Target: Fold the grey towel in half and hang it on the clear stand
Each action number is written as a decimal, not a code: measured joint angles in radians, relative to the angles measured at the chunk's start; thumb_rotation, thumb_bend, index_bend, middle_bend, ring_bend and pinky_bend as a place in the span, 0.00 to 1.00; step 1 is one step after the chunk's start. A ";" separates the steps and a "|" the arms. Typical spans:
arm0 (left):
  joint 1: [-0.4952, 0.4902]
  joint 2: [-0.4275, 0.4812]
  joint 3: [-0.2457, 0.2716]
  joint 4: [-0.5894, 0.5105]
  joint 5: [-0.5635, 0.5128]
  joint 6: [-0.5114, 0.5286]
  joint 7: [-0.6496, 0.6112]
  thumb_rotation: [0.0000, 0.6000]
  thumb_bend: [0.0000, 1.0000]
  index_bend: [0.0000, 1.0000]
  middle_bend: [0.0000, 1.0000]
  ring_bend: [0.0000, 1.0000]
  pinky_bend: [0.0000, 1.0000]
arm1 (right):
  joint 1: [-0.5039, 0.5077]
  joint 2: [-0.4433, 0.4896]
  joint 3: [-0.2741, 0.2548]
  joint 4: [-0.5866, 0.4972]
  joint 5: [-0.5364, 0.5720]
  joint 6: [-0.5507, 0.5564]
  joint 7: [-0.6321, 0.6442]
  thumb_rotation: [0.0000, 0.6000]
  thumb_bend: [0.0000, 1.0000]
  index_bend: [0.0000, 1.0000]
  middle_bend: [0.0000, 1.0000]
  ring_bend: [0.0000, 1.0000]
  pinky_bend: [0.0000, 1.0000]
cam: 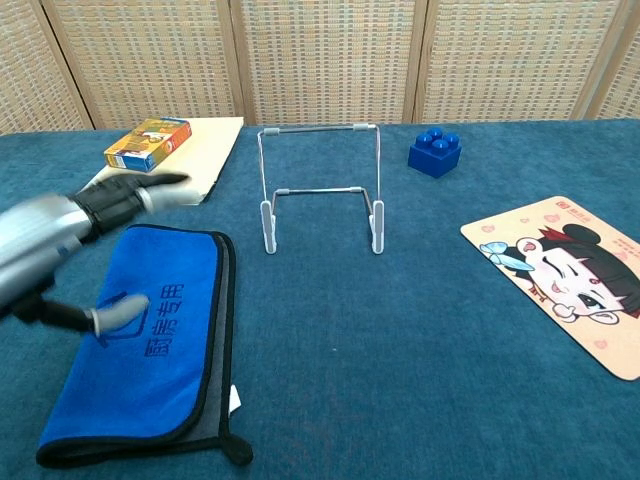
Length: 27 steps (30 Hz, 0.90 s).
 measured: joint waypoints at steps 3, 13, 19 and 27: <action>-0.005 0.055 -0.055 -0.035 -0.081 -0.023 -0.026 1.00 0.35 0.24 0.00 0.00 0.00 | 0.001 -0.001 0.000 0.000 0.000 -0.002 -0.001 1.00 0.00 0.00 0.00 0.00 0.00; -0.054 0.142 -0.182 -0.082 -0.351 -0.329 -0.049 1.00 0.29 0.37 0.00 0.00 0.00 | 0.008 -0.007 0.003 0.002 0.011 -0.015 -0.017 1.00 0.00 0.00 0.00 0.00 0.00; -0.103 0.122 -0.277 -0.097 -0.515 -0.476 0.004 1.00 0.25 0.42 0.00 0.00 0.00 | 0.014 -0.011 0.004 0.007 0.022 -0.030 -0.025 1.00 0.00 0.00 0.00 0.00 0.00; -0.141 0.077 -0.330 -0.086 -0.621 -0.535 0.132 1.00 0.25 0.44 0.00 0.00 0.00 | 0.019 -0.013 0.007 0.011 0.035 -0.041 -0.026 1.00 0.00 0.00 0.00 0.00 0.00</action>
